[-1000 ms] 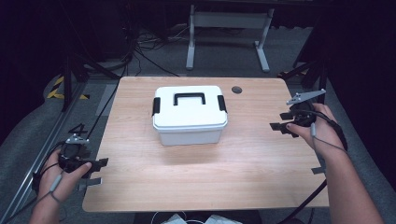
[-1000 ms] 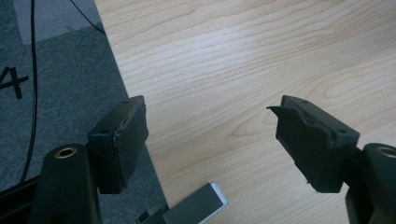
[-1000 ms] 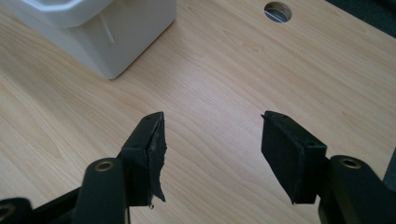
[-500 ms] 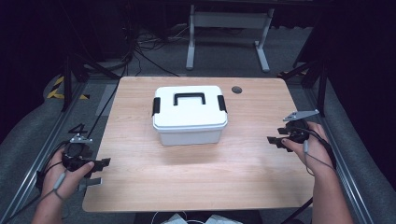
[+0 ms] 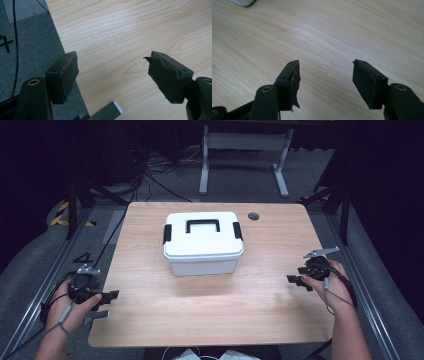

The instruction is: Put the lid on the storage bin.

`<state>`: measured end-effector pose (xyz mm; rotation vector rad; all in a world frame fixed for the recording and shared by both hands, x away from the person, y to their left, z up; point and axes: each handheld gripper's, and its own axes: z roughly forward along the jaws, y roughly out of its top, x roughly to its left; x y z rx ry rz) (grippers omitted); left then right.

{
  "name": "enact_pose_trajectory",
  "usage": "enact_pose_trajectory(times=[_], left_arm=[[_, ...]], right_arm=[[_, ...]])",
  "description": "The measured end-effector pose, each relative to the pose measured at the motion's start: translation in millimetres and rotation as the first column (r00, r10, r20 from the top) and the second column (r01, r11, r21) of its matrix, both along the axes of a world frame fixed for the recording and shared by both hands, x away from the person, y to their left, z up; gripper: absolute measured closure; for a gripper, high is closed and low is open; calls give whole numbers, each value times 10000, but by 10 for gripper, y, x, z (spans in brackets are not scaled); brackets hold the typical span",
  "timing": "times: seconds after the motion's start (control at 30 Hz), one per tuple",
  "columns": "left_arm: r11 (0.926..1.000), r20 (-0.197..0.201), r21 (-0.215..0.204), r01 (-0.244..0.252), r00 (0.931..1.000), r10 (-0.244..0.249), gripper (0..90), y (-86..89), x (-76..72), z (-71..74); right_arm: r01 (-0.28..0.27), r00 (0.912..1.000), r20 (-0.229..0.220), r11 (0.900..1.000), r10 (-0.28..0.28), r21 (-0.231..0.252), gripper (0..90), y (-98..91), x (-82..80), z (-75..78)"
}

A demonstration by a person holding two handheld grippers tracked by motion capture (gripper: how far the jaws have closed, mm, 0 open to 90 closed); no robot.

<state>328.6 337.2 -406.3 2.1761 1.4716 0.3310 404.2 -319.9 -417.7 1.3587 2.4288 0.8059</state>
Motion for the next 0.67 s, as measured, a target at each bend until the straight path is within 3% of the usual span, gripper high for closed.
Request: enact_pose_trajectory(times=[0.3, 0.67], left_arm=[[10000, -72, 36, 52, 10000, -52, 241, -16, 15, -20], [9998, -76, 63, 193, 9998, -192, 239, -20, 15, -17]], right_arm=[[155, 9970, -755, 9993, -179, -334, 385, -50, -4, -200], [189, 9978, -624, 9994, -207, -289, 376, -74, -6, -195]])
